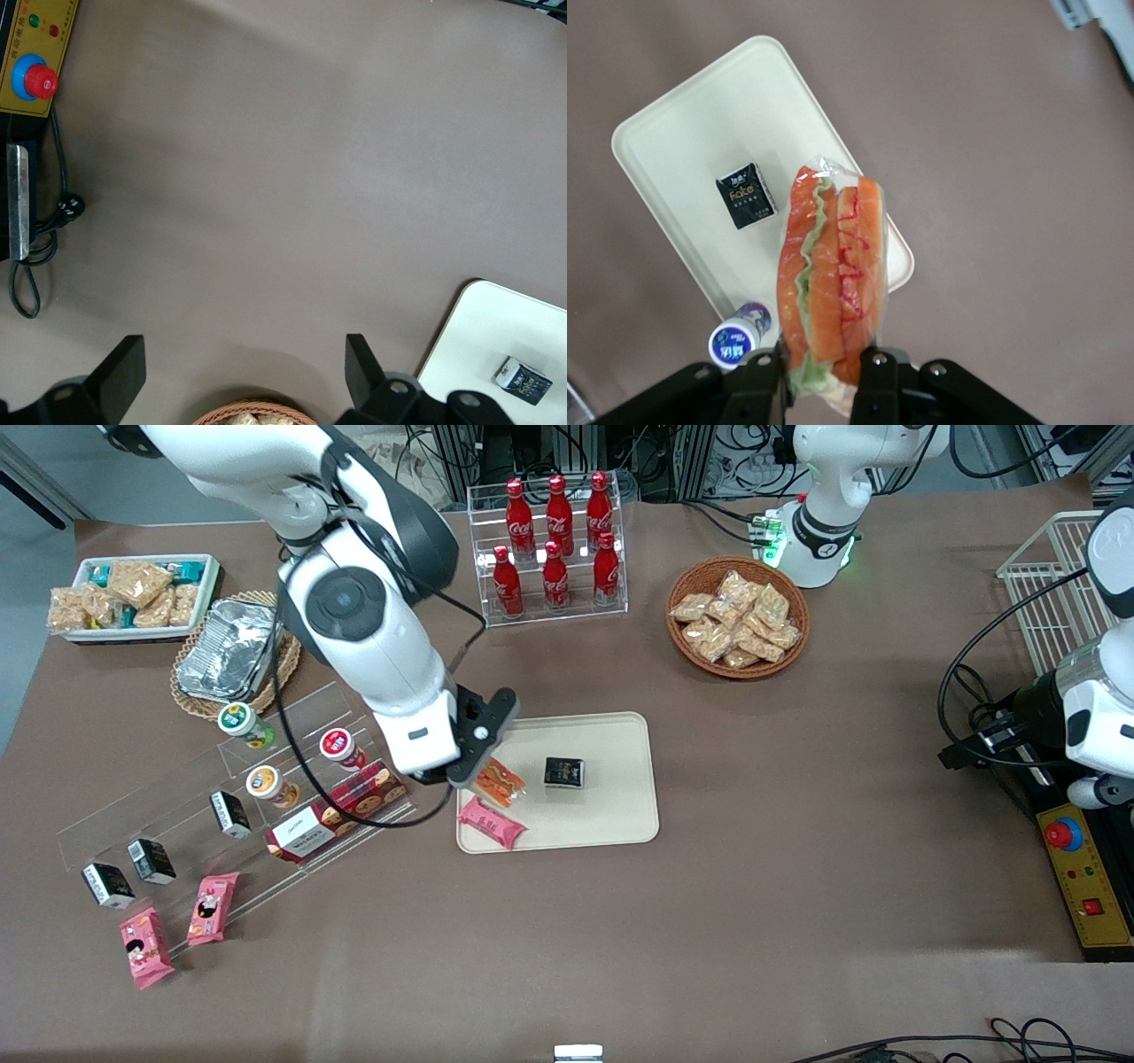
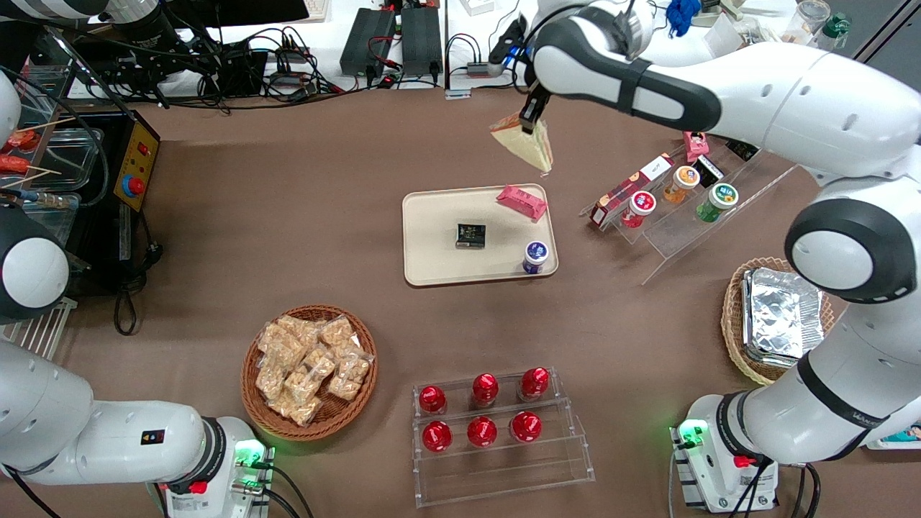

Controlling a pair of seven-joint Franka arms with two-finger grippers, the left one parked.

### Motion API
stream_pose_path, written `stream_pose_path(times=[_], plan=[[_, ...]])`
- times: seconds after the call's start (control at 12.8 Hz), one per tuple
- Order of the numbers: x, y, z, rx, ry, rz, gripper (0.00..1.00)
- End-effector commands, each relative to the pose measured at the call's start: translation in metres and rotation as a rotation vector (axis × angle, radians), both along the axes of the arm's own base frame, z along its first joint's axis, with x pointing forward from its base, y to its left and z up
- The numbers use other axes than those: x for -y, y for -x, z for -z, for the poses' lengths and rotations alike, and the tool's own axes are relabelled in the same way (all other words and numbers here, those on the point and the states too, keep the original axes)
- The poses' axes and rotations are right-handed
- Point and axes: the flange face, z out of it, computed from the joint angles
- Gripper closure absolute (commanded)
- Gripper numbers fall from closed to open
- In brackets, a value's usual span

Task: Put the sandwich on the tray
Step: 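Lift the sandwich off the rack and carry it toward the beige tray, then lower the sandwich onto the tray beside the black box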

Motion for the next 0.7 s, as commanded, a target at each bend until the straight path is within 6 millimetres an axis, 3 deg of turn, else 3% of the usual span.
stream_pose_path(times=[0.0, 0.23, 0.39, 0.63], plan=[[-0.033, 0.0, 0.037, 0.04, 0.036, -0.08, 0.71], [-0.063, 0.003, 0.083, 0.08, 0.065, -0.102, 0.71], [-0.073, 0.001, 0.115, 0.086, 0.055, -0.094, 0.71], [-0.09, 0.009, 0.134, 0.082, 0.042, -0.064, 0.71]])
